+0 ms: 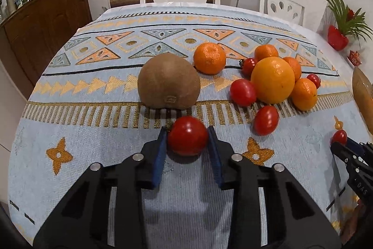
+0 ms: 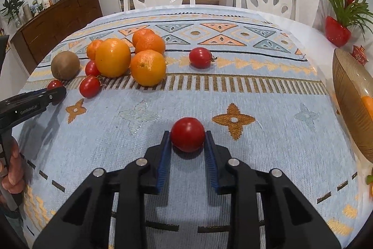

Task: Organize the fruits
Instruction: 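Return both tools to the fruit and grasp a red tomato with each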

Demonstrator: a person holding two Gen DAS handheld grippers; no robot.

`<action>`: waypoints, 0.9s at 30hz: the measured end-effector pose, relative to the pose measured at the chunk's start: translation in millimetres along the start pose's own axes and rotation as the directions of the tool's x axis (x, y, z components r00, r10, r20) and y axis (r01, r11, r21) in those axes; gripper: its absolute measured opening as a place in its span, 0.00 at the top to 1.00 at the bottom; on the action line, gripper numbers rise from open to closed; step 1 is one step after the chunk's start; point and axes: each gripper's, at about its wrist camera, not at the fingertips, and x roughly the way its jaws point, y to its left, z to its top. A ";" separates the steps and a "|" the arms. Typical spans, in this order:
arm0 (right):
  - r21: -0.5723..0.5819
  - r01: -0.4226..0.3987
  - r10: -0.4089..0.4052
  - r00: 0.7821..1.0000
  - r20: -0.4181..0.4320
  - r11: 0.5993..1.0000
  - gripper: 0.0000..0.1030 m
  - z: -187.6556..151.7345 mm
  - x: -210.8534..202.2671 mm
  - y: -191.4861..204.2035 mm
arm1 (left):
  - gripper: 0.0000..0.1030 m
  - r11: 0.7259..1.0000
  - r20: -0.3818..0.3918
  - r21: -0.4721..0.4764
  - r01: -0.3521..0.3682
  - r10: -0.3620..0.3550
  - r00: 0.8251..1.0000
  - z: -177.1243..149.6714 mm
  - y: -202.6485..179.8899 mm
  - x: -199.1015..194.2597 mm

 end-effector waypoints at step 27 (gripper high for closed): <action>0.002 -0.013 0.013 0.997 0.073 1.000 0.73 -3.4 -14.4 -2.2 | 0.68 0.999 0.100 0.011 0.033 -0.034 0.994 -5.3 -1.5 -18.7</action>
